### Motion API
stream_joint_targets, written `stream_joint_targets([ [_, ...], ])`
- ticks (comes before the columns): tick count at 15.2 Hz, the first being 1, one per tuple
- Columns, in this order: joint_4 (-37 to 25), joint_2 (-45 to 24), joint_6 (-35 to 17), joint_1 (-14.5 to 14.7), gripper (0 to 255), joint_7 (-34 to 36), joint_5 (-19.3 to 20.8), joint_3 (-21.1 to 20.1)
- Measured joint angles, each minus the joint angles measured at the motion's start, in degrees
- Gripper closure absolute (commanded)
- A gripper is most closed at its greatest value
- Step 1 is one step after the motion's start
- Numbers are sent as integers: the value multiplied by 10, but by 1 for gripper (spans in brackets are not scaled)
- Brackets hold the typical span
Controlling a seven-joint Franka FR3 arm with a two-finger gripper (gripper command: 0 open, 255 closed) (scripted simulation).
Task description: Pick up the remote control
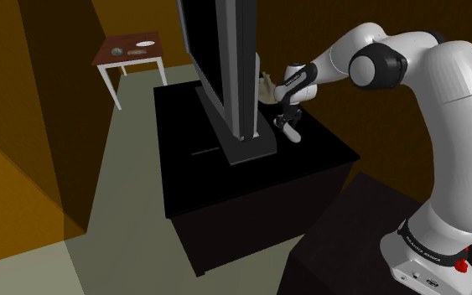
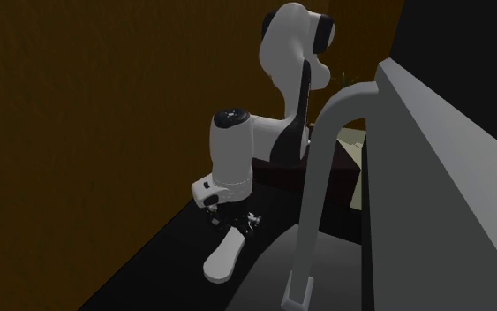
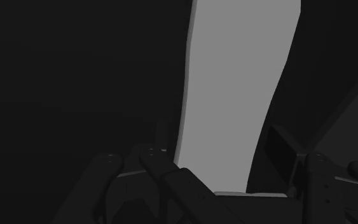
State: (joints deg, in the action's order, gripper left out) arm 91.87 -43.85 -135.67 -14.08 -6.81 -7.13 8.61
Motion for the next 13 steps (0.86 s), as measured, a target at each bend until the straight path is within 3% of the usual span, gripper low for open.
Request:
stream_joint_targets([
  [13, 3, 64, 61, 6, 255, 5, 10, 8],
])
